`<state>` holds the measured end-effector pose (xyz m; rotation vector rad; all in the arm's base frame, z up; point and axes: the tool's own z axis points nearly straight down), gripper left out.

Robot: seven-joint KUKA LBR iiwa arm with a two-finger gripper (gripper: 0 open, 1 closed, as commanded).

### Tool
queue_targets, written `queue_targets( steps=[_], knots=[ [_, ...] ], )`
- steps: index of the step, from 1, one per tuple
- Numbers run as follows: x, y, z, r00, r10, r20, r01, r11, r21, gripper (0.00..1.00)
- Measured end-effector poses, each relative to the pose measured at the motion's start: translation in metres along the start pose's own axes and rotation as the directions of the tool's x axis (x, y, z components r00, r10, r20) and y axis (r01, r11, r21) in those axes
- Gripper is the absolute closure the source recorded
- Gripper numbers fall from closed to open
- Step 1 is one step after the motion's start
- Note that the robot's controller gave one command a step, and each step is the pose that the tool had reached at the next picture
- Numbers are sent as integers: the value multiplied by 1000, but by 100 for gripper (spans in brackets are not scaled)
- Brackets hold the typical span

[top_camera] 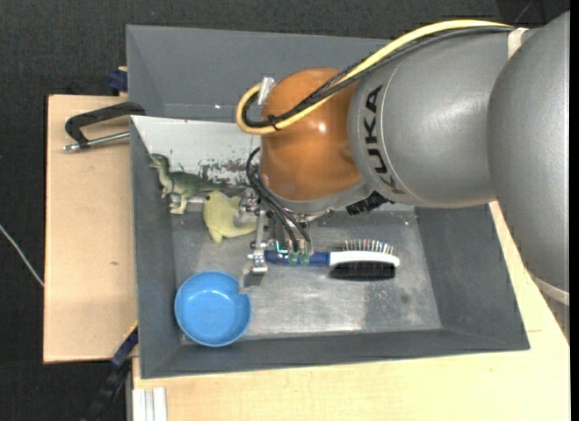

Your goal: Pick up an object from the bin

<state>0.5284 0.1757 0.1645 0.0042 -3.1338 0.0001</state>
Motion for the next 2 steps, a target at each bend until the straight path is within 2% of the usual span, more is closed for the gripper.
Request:
queue_targets(
  steps=[1, 2],
  knots=[
    [29, 47, 82, 997, -76, 15, 76, 997, -3, 0],
    [36, 54, 63, 969, -247, 14, 247, 969, -1, 0]
  ],
)
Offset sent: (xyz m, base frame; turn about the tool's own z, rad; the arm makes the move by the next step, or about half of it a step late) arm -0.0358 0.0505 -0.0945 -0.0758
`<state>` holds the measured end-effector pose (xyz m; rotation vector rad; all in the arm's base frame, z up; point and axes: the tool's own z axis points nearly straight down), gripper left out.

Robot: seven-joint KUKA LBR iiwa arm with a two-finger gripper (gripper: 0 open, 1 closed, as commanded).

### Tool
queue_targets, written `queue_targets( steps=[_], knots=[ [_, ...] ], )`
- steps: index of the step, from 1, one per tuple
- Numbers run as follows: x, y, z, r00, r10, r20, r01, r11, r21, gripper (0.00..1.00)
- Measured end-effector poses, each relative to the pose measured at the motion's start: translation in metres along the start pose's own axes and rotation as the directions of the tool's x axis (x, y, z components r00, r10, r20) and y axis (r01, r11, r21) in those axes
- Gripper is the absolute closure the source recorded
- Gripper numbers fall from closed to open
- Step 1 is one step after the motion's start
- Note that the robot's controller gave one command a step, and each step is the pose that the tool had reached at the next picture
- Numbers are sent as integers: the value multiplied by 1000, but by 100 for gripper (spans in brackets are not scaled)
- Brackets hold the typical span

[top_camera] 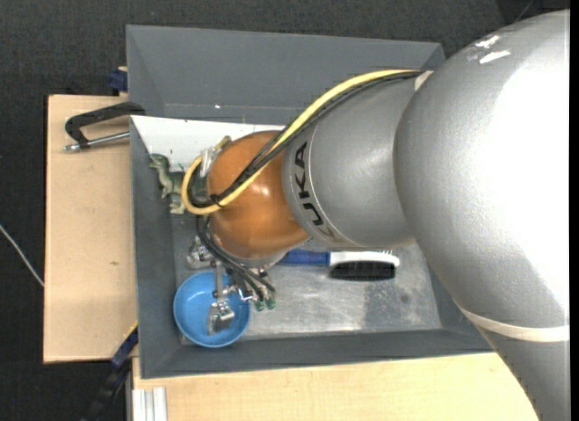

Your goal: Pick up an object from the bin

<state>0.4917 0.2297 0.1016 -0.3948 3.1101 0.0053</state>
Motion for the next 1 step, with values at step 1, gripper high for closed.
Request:
queue_targets(
  steps=[1],
  knots=[
    [1, -7, -13, 1000, -7, 0, 7, 1000, 0, 0]
  ],
)
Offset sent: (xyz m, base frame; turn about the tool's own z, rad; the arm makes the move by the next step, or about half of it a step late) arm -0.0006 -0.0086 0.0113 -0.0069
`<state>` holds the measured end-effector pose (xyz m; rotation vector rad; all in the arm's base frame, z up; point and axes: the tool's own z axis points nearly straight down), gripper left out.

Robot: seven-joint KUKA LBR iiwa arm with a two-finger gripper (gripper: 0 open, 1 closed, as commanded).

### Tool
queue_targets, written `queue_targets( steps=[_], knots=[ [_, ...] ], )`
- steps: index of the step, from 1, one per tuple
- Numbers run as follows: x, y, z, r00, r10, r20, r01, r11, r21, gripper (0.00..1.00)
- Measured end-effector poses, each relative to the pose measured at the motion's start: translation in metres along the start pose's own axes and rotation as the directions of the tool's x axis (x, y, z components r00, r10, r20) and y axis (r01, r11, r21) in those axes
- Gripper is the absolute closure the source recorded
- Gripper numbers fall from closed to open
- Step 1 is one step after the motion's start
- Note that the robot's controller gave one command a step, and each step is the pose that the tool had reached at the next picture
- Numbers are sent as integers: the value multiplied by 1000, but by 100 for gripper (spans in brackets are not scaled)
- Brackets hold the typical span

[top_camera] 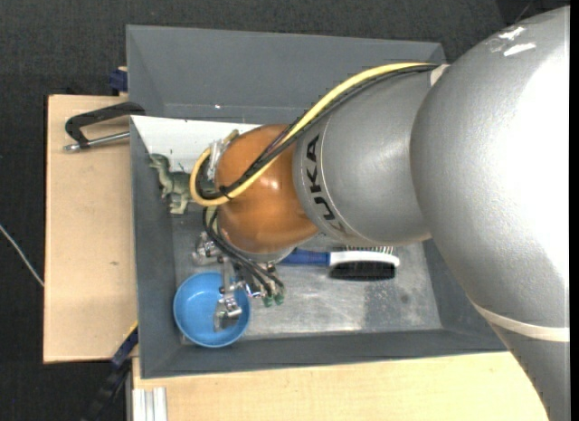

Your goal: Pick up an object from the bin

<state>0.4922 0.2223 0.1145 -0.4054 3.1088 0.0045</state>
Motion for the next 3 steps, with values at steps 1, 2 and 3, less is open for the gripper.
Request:
queue_targets(
  steps=[1, 2, 3],
  knots=[
    [-5, 2, 40, 999, -49, 3, 49, 999, 0, 0],
    [-6, 3, 39, 999, -48, -1, 48, 999, 0, 0],
    [-17, 1, 31, 998, -44, 37, 44, 999, -1, 100]
  ],
)
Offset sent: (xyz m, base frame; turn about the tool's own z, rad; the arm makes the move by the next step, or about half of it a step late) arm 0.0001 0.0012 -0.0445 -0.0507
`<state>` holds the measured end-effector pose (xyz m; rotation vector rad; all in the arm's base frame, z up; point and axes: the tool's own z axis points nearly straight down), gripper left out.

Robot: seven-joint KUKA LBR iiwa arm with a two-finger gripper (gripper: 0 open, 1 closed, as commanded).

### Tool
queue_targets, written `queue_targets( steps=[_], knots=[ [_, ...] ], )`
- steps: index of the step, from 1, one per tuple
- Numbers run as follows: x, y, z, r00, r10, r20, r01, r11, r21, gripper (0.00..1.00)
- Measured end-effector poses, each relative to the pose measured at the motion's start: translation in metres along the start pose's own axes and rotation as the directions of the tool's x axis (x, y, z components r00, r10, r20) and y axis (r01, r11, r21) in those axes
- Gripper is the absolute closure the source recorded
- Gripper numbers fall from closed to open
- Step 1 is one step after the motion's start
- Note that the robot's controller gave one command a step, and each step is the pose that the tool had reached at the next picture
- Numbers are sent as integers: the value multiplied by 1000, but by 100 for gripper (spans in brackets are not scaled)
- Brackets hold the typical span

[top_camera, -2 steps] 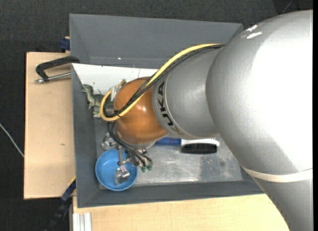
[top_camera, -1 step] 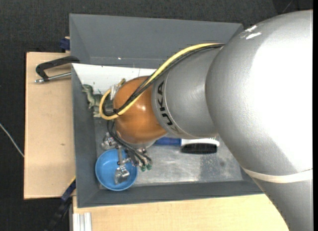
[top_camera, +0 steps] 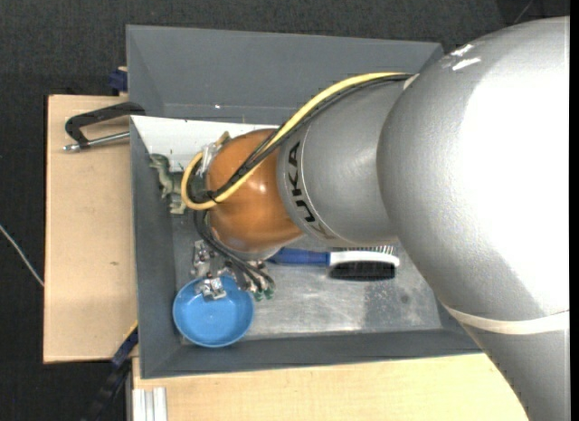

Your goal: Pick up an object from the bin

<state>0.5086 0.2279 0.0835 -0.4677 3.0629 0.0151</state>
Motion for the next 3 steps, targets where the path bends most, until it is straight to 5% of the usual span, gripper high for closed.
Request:
queue_targets(
  steps=[1, 3],
  knots=[
    [-6, 0, -40, 1000, 2, -28, -2, 1000, 1, 100],
    [-10, 2, -56, 999, 4, -36, -4, 1000, 1, 100]
  ],
)
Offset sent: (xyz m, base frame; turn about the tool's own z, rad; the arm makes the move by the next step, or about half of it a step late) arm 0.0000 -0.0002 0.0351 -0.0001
